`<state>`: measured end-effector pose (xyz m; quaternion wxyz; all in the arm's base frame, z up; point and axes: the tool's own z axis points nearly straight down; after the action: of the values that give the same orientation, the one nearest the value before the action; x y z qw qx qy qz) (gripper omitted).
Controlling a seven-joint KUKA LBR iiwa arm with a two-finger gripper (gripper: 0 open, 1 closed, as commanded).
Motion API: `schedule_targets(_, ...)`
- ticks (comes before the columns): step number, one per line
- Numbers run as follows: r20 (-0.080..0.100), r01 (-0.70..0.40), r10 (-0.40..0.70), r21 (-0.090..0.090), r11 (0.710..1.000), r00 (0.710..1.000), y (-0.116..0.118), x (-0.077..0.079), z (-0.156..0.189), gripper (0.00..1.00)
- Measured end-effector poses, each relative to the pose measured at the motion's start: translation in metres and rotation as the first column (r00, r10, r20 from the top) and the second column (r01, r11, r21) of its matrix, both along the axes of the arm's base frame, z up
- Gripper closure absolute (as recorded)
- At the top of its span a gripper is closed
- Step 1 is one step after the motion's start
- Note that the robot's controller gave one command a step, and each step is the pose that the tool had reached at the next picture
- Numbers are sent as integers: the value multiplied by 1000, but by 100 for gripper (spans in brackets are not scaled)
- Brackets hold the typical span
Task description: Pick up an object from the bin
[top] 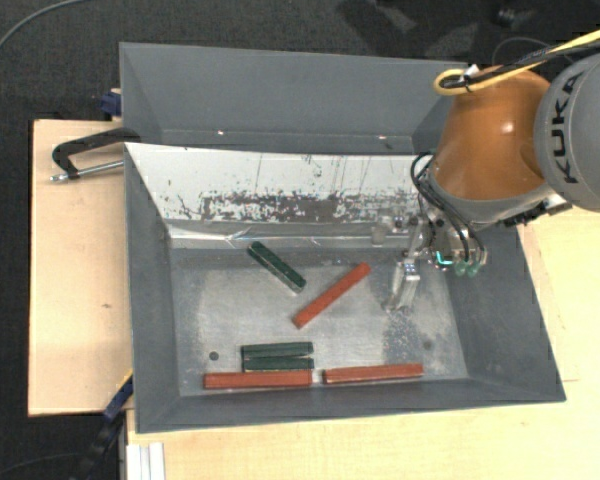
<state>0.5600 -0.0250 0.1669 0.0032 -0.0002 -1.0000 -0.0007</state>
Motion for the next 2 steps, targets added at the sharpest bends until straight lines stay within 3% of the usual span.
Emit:
schedule_targets(1, 5, -496, 496, 2, 868, 868, 32, 27, -98, 0)
schedule_targets(2, 14, -647, 647, -5, 762, 762, 42, 24, -65, 0)
